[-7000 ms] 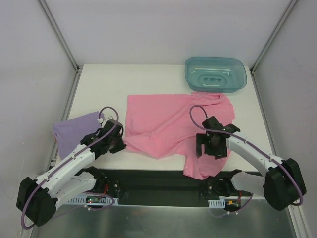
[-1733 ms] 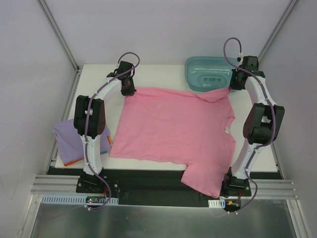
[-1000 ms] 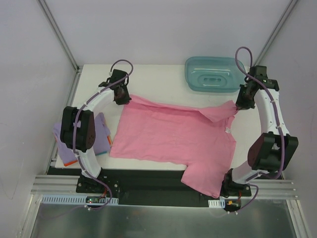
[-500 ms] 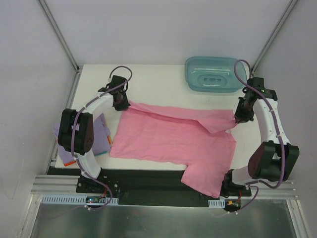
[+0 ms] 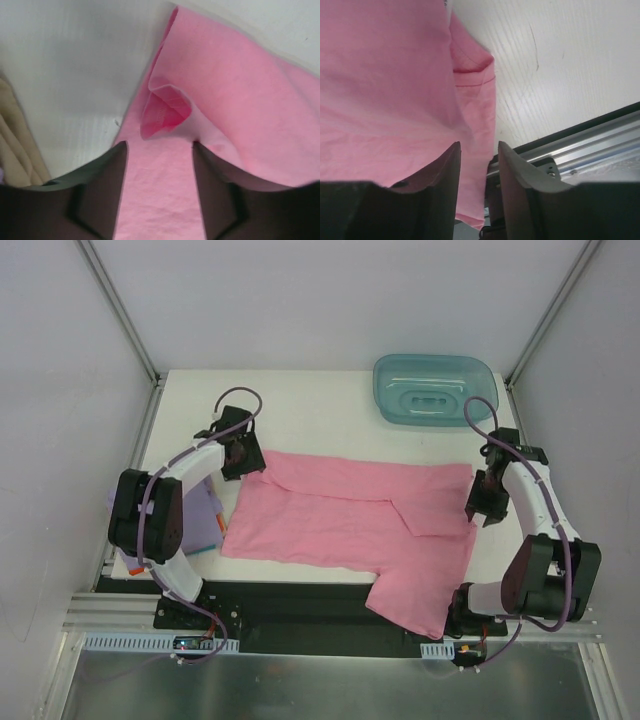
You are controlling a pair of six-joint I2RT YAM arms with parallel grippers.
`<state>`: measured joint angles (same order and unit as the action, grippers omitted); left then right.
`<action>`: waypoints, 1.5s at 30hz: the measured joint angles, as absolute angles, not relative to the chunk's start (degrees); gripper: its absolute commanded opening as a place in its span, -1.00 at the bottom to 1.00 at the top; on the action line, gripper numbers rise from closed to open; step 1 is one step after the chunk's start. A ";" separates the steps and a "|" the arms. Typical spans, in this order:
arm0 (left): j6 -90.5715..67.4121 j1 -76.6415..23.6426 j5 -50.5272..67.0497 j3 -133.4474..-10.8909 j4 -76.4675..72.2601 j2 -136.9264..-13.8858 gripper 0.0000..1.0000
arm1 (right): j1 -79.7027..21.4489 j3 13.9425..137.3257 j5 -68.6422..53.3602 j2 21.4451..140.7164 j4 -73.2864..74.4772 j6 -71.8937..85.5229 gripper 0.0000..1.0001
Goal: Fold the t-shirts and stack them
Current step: Fold the flattened tshirt in 1/3 of the way
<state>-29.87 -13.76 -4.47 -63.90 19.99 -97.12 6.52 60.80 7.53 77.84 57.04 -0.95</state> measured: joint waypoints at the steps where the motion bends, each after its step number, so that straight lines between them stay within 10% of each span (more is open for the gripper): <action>1: -29.80 -13.76 -4.69 -63.26 20.03 -96.51 0.37 | 6.52 60.31 8.19 77.84 57.12 -0.69 0.10; 5: -31.03 -13.76 -4.75 -60.36 20.36 -91.70 0.53 | 6.22 59.88 10.87 77.71 57.49 0.25 0.80; 8: -31.57 -13.76 -4.60 -59.27 20.49 -87.02 0.82 | 5.32 59.90 12.29 76.79 57.52 0.51 0.91; 45: -33.04 -16.03 9.76 -59.51 16.69 -98.43 0.99 | -22.41 57.28 -3.86 88.07 42.19 1.83 0.93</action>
<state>-33.04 -16.03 9.76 -59.51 16.69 -98.43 -22.41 57.28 -3.86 88.07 42.19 1.83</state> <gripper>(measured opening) 0.993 0.968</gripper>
